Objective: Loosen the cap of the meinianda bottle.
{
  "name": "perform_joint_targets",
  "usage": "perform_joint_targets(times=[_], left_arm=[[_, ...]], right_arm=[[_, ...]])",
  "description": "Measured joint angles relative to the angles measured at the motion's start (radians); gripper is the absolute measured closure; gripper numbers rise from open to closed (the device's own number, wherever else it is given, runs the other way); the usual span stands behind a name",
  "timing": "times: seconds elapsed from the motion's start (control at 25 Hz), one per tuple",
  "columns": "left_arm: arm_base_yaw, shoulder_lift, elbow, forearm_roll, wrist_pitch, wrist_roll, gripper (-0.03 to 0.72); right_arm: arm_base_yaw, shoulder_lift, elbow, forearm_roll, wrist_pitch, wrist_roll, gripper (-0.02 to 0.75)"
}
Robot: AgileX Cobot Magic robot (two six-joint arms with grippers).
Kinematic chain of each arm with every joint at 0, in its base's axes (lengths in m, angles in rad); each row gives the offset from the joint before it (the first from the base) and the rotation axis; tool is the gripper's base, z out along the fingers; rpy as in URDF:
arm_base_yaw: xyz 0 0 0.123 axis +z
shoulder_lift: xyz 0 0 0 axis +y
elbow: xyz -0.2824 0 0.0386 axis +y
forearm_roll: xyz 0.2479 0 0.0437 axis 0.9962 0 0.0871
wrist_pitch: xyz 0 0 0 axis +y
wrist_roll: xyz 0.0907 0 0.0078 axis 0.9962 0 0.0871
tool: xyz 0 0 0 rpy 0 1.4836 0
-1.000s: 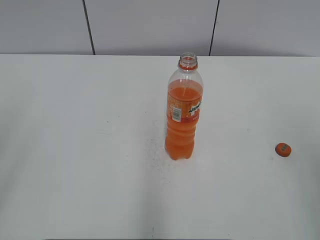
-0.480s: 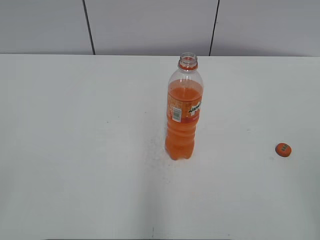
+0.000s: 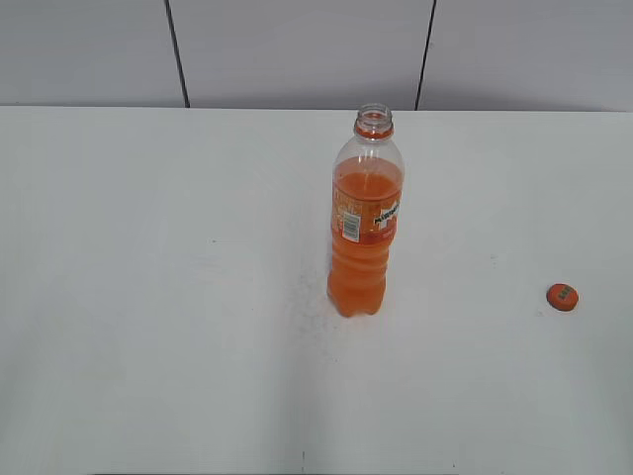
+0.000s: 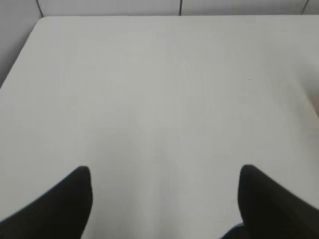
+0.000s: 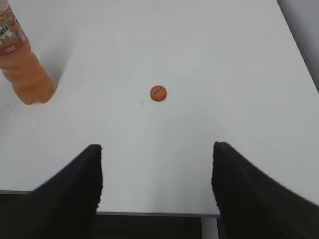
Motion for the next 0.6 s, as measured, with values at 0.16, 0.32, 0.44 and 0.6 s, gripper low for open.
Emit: perform_joint_targets(times=[0.16, 0.32, 0.44, 0.6], left_arm=[[0.0, 0.0, 0.028, -0.028, -0.043, 0.013, 0.144], [0.0, 0.0, 0.028, -0.03, -0.05, 0.018, 0.146], [0.0, 0.0, 0.028, -0.03, -0.051, 0.019, 0.146], [0.0, 0.0, 0.028, -0.03, -0.051, 0.019, 0.146]], right_arm=[[0.0, 0.0, 0.007, -0.014, -0.009, -0.001, 0.223], [0.0, 0.0, 0.007, -0.018, -0.01, -0.001, 0.223], [0.0, 0.0, 0.007, -0.018, -0.01, -0.001, 0.223], [0.0, 0.0, 0.007, -0.02, -0.011, -0.001, 0.224]])
